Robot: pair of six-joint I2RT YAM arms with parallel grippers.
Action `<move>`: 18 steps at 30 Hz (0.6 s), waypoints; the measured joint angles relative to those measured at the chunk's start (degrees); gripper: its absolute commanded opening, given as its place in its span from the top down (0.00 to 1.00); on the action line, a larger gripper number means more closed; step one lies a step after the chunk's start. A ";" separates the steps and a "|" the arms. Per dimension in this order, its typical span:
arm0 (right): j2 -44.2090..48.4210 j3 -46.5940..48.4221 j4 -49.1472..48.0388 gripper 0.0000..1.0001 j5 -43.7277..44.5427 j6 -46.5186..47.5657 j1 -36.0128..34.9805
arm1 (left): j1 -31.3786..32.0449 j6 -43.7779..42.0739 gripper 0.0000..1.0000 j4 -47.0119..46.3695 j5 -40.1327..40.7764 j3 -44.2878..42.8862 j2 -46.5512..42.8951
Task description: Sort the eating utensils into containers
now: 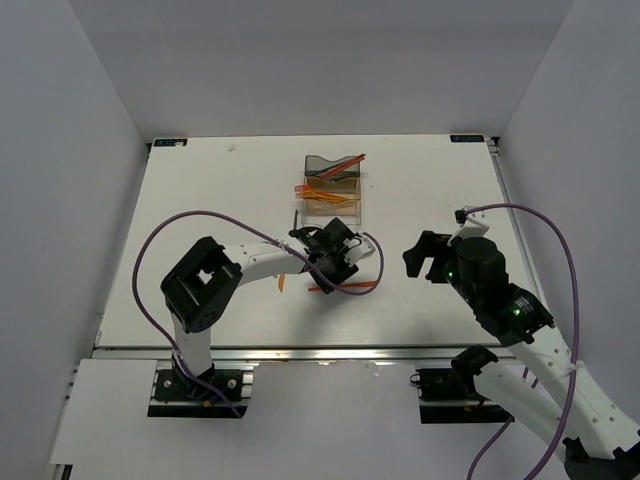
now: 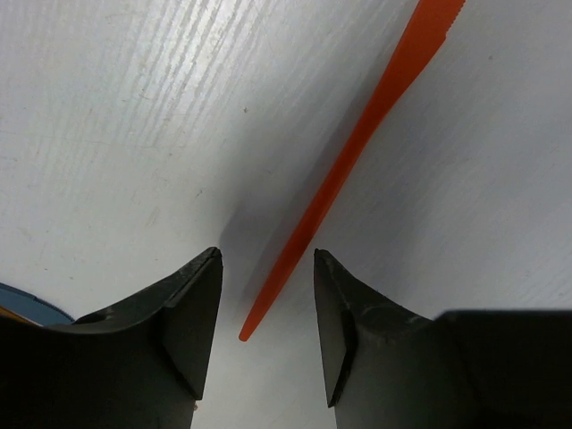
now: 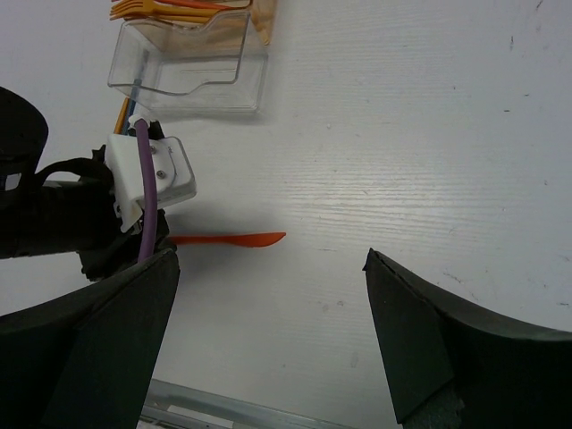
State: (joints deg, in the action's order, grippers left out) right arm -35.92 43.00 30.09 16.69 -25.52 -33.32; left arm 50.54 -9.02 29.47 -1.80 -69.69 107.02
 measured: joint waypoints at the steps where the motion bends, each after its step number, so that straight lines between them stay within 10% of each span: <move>1: 0.00 0.00 -0.02 0.11 0.00 0.22 0.00 | 0.07 0.00 0.44 -0.04 0.00 0.02 0.22; 5: -0.04 -0.07 -0.20 0.11 -0.33 0.52 0.00 | 0.85 0.48 0.46 -1.27 0.11 1.44 0.31; 14: 0.42 -0.72 -0.68 0.11 -1.05 0.50 0.00 | 4.46 3.54 0.98 -5.60 2.56 4.04 -0.74; 18: 1.53 -0.72 -0.68 0.11 -0.83 0.28 0.00 | 5.14 4.63 1.00 -6.88 3.78 5.16 -1.51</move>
State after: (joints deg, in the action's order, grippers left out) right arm -34.39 42.28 29.41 15.86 -25.23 -33.32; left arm 55.68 -4.38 22.59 1.98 -64.53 105.51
